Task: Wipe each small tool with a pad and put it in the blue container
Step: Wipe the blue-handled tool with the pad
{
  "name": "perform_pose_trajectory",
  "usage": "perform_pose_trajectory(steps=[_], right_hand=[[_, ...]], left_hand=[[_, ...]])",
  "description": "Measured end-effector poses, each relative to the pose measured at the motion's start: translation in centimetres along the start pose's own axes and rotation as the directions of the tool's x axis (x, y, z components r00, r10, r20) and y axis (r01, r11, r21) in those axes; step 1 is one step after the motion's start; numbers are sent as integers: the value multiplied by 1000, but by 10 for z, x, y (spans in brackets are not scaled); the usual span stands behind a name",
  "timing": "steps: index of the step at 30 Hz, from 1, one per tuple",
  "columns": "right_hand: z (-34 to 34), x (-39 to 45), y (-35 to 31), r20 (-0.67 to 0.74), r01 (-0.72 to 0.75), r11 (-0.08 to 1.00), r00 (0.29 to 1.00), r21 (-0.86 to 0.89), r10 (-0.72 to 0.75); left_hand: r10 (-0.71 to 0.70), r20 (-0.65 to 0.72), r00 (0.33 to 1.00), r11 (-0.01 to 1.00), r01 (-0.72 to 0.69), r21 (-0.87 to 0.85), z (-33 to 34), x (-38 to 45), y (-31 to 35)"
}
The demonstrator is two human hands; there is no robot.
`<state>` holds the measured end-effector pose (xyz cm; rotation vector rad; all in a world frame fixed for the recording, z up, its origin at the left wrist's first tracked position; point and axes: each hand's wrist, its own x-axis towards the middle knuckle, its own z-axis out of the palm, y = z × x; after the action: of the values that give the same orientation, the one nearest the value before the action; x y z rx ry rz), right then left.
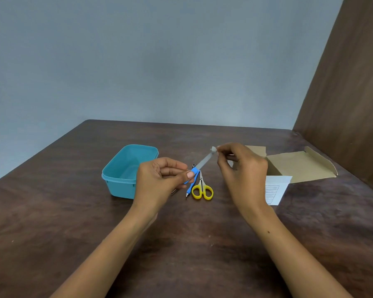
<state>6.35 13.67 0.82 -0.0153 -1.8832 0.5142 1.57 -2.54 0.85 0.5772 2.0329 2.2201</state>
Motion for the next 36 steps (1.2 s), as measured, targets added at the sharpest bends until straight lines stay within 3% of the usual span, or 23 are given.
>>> perform_pose_trajectory(steps=[4,10,17,25,31,36], right_hand=[[-3,0,-5,-47,-10,998,999,65,13],[7,-13,-20,121,31,984,991,174,-53],[11,-16,-18,162,30,995,986,96,-45],[15,-22,-26,220,64,988,971,140,-94],[12,-17,-19,147,28,994,988,102,-43],[14,-22,-22,208,53,991,975,127,-79]], left_hand=[[-48,1,999,998,48,-33,0,1,-1],[-62,8,998,995,62,-71,-1,2,-3],[-58,76,995,986,69,-153,-1,2,-1],[-48,20,999,980,51,-194,-1,2,-2],[-37,50,998,980,46,-191,1,2,-1],[-35,41,999,978,43,-202,0,2,-2]])
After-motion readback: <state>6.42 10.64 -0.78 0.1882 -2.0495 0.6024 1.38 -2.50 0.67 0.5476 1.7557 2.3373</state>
